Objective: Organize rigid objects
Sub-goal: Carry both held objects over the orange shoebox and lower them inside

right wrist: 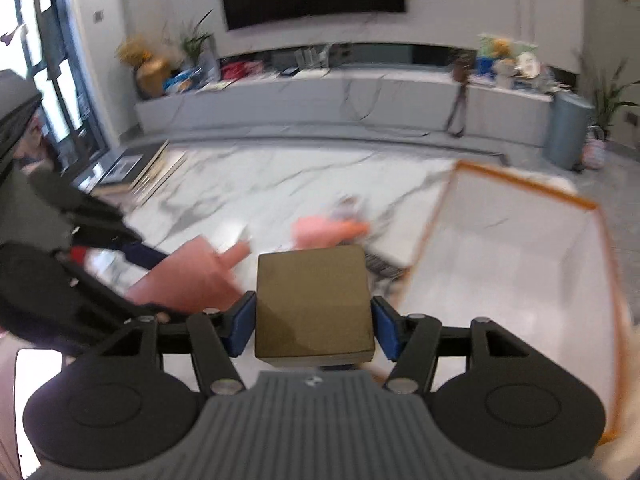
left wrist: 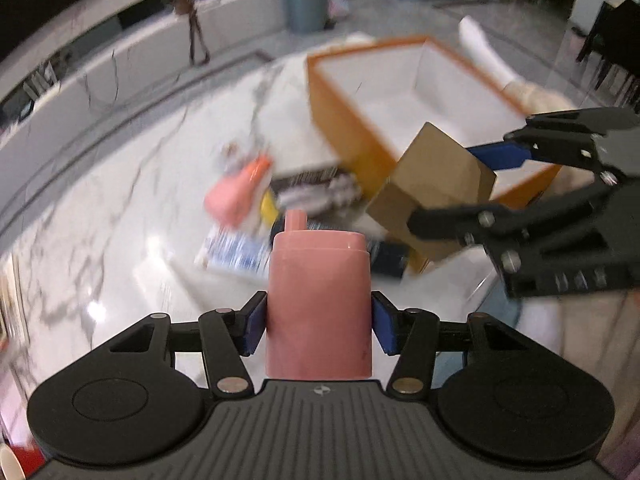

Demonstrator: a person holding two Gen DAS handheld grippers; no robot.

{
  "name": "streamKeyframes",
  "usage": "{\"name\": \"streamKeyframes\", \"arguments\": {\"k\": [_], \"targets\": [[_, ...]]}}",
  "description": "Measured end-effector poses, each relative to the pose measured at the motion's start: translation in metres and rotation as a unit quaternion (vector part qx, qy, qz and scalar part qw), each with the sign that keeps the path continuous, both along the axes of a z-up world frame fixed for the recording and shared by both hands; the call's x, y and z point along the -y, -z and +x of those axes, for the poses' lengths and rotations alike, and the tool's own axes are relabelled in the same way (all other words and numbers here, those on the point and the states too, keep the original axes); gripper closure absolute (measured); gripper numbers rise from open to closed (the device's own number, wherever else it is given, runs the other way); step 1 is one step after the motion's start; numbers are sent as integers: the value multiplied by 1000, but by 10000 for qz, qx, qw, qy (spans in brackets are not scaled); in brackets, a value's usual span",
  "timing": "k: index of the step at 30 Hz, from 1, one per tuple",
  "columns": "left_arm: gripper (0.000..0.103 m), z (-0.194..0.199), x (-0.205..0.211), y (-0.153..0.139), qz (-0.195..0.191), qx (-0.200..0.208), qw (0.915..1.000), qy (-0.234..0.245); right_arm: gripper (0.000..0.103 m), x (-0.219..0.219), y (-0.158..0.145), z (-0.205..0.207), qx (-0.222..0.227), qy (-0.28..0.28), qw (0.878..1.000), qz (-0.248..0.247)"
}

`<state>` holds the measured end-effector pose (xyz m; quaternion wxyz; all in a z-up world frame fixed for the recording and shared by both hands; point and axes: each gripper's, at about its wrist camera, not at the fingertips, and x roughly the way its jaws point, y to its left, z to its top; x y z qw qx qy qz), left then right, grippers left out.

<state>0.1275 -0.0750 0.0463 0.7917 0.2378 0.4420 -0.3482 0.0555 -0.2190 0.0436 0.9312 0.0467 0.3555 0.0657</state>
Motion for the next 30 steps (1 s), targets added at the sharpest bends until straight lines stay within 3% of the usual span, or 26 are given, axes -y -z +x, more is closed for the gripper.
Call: {"name": "streamKeyframes", "arguments": {"k": [6, 11, 16, 23, 30], "targets": [[41, -5, 66, -19, -280, 220, 9974, 634, 42, 76, -13, -1, -208, 899, 9957, 73], [41, 4, 135, -5, -183, 52, 9923, 1225, 42, 130, 2, 5, -647, 1501, 9858, 384], [41, 23, 184, 35, 597, -396, 9927, 975, 42, 151, 26, 21, -909, 1702, 9792, 621], [41, 46, 205, 73, 1240, -782, 9880, 485, 42, 151, 62, 34, -1333, 1616, 9740, 856], [41, 50, 209, 86, 1606, -1089, 9808, 195, 42, 159, 89, 51, -1848, 1663, 9613, 1190]]}}
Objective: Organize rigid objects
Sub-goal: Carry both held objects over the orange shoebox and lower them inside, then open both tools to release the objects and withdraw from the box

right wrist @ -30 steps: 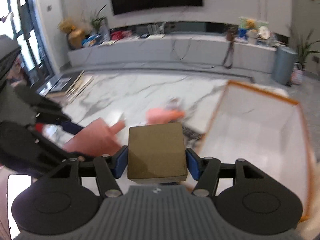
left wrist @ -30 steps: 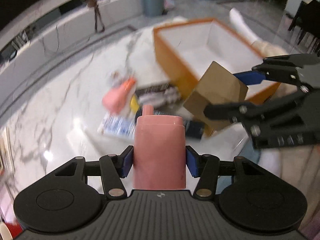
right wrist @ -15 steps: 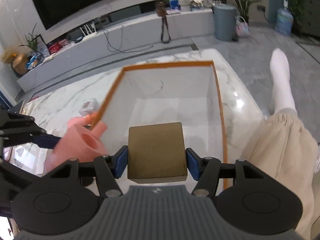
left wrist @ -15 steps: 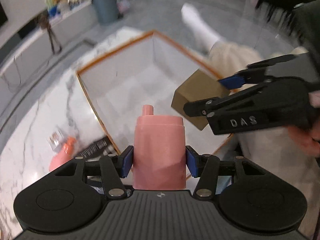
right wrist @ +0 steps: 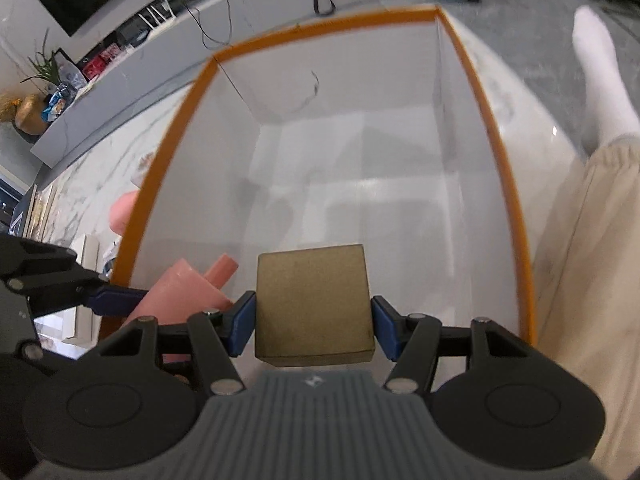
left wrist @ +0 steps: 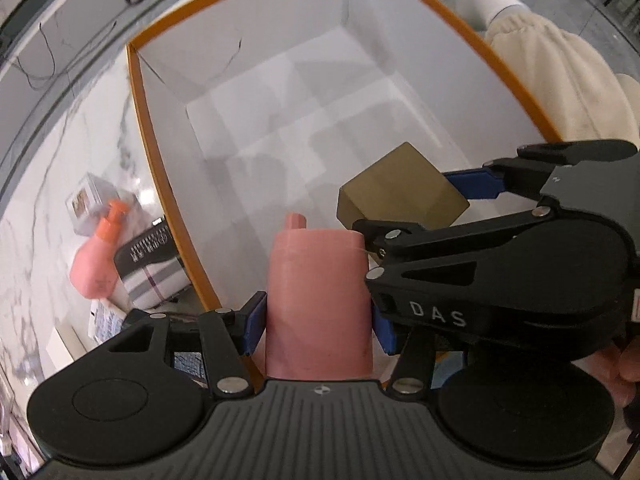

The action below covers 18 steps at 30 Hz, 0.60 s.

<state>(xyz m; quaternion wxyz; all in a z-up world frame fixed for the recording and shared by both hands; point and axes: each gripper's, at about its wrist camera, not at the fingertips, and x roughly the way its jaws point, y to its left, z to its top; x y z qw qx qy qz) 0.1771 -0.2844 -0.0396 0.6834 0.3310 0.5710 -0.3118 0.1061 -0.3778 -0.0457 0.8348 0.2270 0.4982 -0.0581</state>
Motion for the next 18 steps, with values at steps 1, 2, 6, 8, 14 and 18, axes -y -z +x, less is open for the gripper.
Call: {"name": "streamKeyframes", "arguments": {"k": [1, 2, 6, 8, 14, 18], "targets": [[41, -1, -1, 2, 24, -24, 10000, -9, 42, 1, 3, 1, -58, 4, 10000, 50], [40, -4, -1, 4, 41, -6, 10000, 22, 42, 1, 7, 3, -113, 1, 9999, 112], [33, -9, -1, 4, 47, 18, 9999, 131, 42, 2, 17, 6, -304, 57, 9991, 304], [29, -10, -3, 1, -60, -64, 9999, 121, 42, 2, 19, 8, -342, 79, 9986, 384], [29, -14, -19, -16, -478, -160, 9986, 179, 42, -4, 21, 10, -409, 7, 9986, 324], [29, -17, -37, -35, -773, -80, 9966, 258, 42, -9, 22, 15, -421, -29, 9988, 238]]}}
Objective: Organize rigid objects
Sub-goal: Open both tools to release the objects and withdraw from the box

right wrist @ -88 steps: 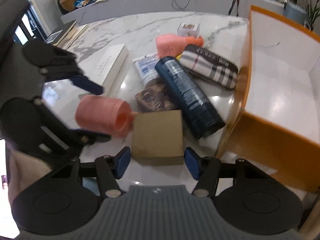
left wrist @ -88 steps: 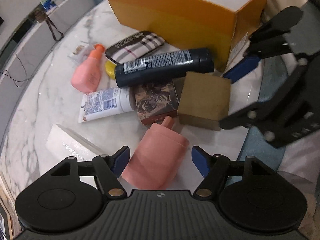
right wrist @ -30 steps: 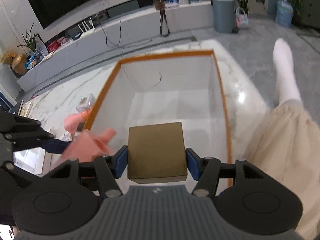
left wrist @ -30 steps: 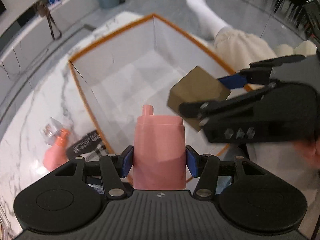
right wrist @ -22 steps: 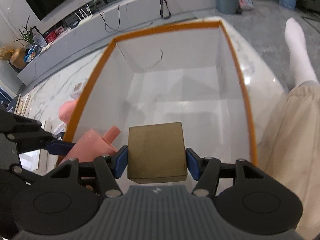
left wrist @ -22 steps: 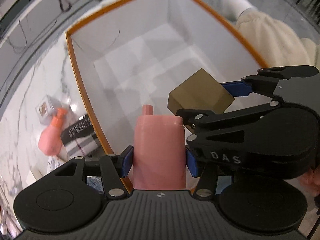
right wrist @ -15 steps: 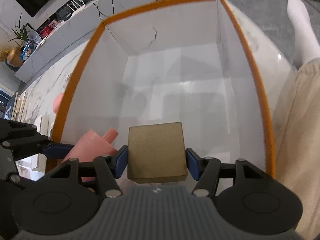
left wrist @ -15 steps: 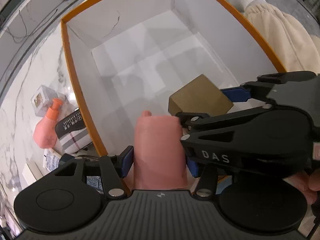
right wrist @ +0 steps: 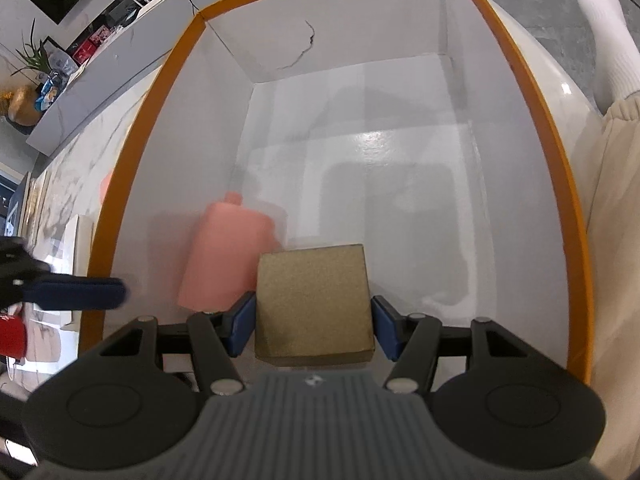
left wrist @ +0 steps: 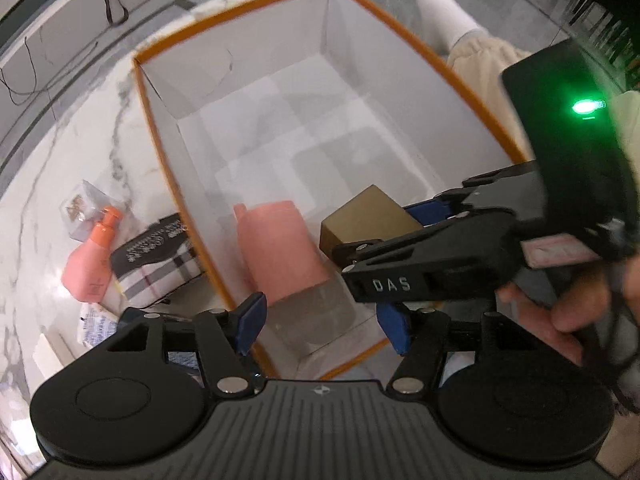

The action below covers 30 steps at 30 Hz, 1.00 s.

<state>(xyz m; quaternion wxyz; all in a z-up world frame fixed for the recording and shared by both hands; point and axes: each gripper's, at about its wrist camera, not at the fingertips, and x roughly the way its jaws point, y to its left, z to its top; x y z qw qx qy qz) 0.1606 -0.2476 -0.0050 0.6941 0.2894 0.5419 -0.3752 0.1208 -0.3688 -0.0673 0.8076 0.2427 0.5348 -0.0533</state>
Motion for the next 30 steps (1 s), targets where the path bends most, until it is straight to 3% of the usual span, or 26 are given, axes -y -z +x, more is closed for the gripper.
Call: {"name": "streamKeyframes", "arguments": {"k": [7, 11, 19, 25, 30], "targets": [[29, -2, -27, -31, -483, 32, 9988, -59, 42, -7, 0, 5, -29, 22, 10000, 76], [29, 3, -45, -45, -690, 175, 9971, -276, 41, -16, 2, 8, -110, -123, 9998, -121], [29, 21, -96, -58, -733, 390, 9931, -826, 39, -27, -13, 8, 15, -247, 9985, -486], [29, 22, -128, -60, -699, 523, 9903, -1082, 39, -46, -47, 5, 427, -437, 9914, -1157], [29, 23, -158, -62, -735, 617, 9864, -1336, 44, -86, -90, -1, 1318, -1046, 9721, -1633]]}}
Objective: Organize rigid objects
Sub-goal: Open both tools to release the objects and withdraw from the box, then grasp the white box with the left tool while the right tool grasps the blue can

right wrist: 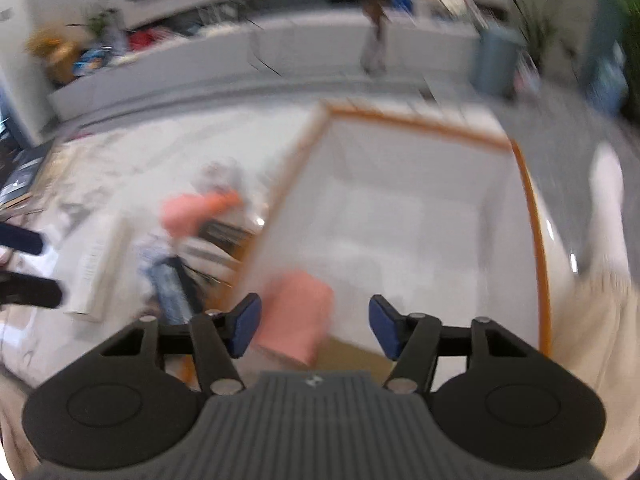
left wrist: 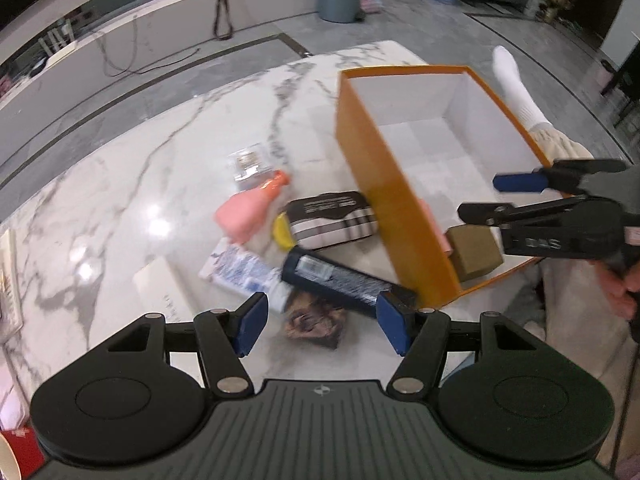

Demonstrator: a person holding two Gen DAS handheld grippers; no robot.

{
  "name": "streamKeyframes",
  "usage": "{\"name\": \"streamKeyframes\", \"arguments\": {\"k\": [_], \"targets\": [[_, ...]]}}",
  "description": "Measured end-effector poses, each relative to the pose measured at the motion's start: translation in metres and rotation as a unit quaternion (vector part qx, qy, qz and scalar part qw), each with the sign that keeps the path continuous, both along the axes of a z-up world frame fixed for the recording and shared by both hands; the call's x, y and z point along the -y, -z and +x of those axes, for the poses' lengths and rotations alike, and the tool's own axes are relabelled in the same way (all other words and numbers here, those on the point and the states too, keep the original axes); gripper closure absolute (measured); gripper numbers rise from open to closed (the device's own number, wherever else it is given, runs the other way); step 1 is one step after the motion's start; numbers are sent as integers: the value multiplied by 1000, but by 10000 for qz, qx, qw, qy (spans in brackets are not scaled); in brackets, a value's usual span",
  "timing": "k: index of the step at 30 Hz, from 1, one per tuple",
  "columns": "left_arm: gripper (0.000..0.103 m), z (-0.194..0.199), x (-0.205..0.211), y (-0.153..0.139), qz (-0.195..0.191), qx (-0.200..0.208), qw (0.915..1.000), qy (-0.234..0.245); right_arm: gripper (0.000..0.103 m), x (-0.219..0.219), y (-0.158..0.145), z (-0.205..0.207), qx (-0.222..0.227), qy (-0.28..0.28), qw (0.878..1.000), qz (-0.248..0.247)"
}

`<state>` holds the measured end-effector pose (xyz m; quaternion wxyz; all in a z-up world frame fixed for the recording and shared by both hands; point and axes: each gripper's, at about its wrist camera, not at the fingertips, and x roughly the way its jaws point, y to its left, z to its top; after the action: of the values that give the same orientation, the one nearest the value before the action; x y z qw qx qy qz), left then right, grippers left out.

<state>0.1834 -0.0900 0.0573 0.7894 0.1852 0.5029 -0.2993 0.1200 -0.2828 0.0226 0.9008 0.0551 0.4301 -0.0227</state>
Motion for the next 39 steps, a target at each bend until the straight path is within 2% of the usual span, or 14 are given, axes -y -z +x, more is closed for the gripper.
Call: {"name": "streamKeyframes", "arguments": {"k": [2, 6, 13, 16, 17, 20, 25, 28, 35, 39], "targets": [[29, 3, -13, 1, 21, 26, 9999, -122, 46, -22, -11, 2, 199, -385, 9990, -81], [29, 12, -41, 9, 101, 49, 9988, -476, 48, -60, -13, 16, 166, -1056, 9942, -96], [29, 38, -82, 49, 209, -63, 9922, -1230, 55, -111, 22, 58, -498, -1753, 9821, -479], [27, 51, -90, 71, 230, -232, 9897, -1397, 55, -123, 39, 74, -813, -1820, 9780, -621], [22, 56, -91, 77, 243, -261, 9887, -1457, 54, -124, 45, 80, -906, -1827, 9768, -653], [21, 65, -95, 90, 326, -256, 9872, -1541, 54, -124, 57, 87, -1159, -1826, 9731, -795], [20, 83, -96, 110, 307, -394, 9847, -1666, 53, -121, 74, 97, -1504, -1828, 9690, -711], [20, 89, -97, 121, 457, -409, 9830, -1728, 54, -118, 82, 103, -1653, -1723, 9691, -613], [31, 96, -98, 131, 344, -562, 9825, -1744, 59, -123, 85, 103, -1654, -1616, 9716, -494], [33, 93, -99, 129, 443, -634, 9836, -1630, 60, -128, 82, 104, -1616, -1511, 9747, -315]]}}
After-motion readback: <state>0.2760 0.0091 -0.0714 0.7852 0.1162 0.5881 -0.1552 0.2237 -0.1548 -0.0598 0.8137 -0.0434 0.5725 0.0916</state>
